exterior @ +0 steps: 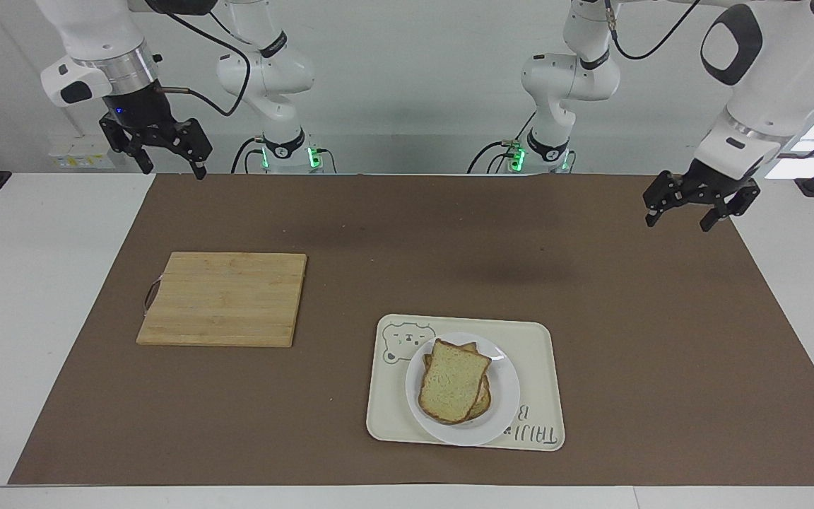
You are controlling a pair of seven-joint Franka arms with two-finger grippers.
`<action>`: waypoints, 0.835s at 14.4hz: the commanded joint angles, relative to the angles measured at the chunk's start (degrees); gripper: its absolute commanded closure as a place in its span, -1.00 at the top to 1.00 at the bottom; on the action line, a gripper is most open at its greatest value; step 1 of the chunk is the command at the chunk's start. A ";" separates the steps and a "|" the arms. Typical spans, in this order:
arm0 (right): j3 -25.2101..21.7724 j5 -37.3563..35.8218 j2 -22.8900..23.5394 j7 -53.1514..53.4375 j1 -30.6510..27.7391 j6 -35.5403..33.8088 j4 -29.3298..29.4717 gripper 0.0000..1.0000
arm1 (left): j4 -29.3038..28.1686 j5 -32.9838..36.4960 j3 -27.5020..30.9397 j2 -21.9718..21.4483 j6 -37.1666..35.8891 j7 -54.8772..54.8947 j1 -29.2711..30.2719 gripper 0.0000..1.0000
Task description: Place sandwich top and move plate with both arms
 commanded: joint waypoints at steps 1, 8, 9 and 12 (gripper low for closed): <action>0.29 1.11 -0.58 -1.46 -0.77 0.09 -0.49 1.00 | 2.93 1.46 -0.09 -0.43 -5.60 -0.74 -0.77 1.00; 0.29 1.11 -0.58 -1.46 -0.77 0.09 -0.49 1.00 | 1.54 1.19 0.26 -1.83 -5.96 -0.74 -0.16 1.00; 0.29 1.11 -0.49 -1.46 -0.77 0.09 -0.49 1.00 | 1.54 1.19 0.26 -1.83 -5.79 -0.74 -0.42 1.00; 0.29 1.11 -0.58 -1.37 -0.77 0.09 -0.49 1.00 | 1.63 1.28 -0.09 -1.66 -5.69 -1.70 -0.07 1.00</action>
